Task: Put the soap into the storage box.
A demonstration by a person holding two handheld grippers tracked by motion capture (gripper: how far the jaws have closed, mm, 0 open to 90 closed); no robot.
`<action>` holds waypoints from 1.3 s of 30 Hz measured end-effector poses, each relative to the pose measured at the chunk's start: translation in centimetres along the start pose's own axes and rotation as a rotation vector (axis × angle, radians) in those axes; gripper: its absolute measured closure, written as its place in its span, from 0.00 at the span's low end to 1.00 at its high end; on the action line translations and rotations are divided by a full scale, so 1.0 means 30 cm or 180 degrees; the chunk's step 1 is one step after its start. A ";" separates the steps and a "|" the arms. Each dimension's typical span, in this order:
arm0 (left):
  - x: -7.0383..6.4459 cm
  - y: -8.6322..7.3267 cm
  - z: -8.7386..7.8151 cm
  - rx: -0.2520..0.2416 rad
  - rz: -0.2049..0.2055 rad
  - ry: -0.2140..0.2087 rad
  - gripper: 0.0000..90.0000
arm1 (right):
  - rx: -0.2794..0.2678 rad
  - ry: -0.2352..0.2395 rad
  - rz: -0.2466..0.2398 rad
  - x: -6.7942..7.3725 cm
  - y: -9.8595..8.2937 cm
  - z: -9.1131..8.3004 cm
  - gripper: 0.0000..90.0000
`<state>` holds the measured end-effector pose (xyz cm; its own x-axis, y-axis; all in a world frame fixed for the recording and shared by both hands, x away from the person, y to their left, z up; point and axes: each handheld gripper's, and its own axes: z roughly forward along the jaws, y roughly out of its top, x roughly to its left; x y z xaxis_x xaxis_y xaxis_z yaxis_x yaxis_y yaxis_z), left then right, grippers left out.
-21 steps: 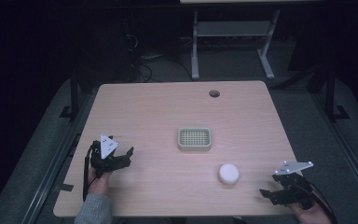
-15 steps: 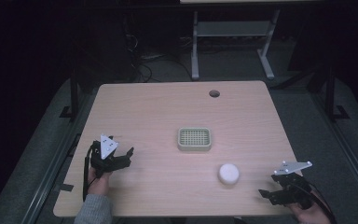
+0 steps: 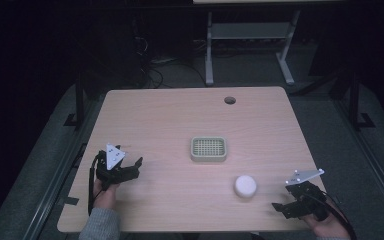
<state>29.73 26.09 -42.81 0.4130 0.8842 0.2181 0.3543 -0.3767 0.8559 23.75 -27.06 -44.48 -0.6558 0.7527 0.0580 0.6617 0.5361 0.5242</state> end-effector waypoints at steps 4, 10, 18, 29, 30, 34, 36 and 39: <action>0.004 0.001 -0.004 0.0006 0.0000 0.0017 0.17 | 0.0020 0.0017 -0.0039 0.003 0.018 -0.002 0.22; 0.012 0.000 -0.005 -0.0007 -0.0039 0.0031 0.16 | 0.0067 0.0038 -0.0086 0.017 0.051 -0.013 0.22; 0.018 0.002 -0.008 -0.0008 -0.0064 0.0042 0.16 | 0.0149 0.0062 -0.0164 0.026 0.079 -0.021 0.21; 0.018 0.001 -0.005 -0.0017 -0.0064 0.0041 0.16 | 0.0193 0.0060 -0.0267 0.043 0.125 -0.027 0.20; 0.018 0.000 -0.005 -0.0012 -0.0070 0.0036 0.16 | 0.0196 0.0069 -0.0299 0.050 0.133 -0.026 0.20; 0.019 0.001 -0.007 -0.0011 -0.0065 0.0032 0.16 | 0.0203 0.0085 -0.0354 0.059 0.149 -0.030 0.19; 0.019 0.001 -0.007 -0.0026 -0.0081 0.0042 0.17 | 0.0200 0.0082 -0.0367 0.064 0.155 -0.033 0.19; 0.020 0.000 -0.005 -0.0008 -0.0070 0.0048 0.16 | 0.0199 0.0091 -0.0390 0.068 0.166 -0.036 0.19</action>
<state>29.86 26.67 -42.60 0.3925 0.8964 0.2062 0.3612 -0.3563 0.8617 25.32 -23.26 -40.84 -0.7426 0.6694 0.0214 0.5967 0.6468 0.4750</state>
